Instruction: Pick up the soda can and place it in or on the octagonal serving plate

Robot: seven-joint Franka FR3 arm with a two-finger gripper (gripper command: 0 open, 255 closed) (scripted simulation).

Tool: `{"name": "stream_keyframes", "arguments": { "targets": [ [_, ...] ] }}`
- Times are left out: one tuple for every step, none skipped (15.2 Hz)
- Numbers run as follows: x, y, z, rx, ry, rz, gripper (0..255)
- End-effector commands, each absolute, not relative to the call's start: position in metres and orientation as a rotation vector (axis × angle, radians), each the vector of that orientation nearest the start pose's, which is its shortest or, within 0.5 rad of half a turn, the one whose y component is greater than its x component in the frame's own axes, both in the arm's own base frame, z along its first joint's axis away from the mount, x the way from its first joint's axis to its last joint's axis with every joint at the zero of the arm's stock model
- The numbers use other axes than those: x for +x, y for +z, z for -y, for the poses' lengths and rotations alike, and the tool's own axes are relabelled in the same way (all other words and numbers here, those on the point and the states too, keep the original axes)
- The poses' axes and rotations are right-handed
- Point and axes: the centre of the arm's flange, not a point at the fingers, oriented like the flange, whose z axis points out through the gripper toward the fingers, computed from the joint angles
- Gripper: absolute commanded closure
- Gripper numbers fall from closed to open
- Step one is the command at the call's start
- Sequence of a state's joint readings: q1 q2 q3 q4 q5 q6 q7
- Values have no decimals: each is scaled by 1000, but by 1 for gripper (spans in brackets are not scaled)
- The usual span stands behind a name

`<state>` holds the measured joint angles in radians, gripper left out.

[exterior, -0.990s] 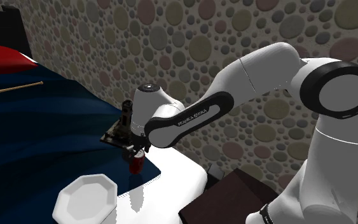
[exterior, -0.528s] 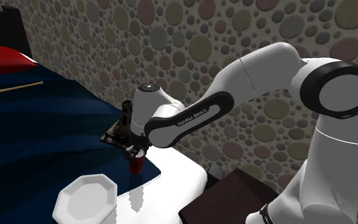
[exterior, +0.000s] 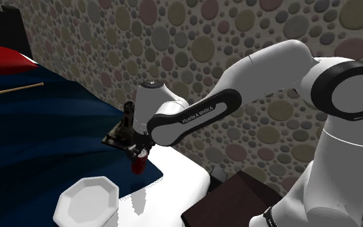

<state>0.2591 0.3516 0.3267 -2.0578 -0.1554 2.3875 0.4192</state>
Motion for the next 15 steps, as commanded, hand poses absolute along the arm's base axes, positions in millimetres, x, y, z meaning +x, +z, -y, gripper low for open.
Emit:
{"name": "stream_keyframes", "arguments": {
  "targets": [
    [497,282,-323,-3110,1,409,255],
    [497,287,-323,-3110,1,409,255],
    [497,292,-323,-3110,1,409,255],
    [497,298,-323,-3110,1,409,255],
    [497,303,-323,-3110,1,409,255],
    [497,308,-323,-3110,1,409,255],
    [497,313,-323,-3110,1,409,255],
    [497,319,-323,-3110,1,409,255],
    [497,324,-323,-3110,1,409,255],
    [497,329,-323,-3110,1,409,255],
    [497,335,-323,-3110,1,409,255],
    [497,340,-323,-3110,1,409,255],
    [497,340,-323,-3110,1,409,255],
    [494,342,-336,-3110,1,409,255],
    [492,345,-348,-3110,1,409,255]
  ]
}}
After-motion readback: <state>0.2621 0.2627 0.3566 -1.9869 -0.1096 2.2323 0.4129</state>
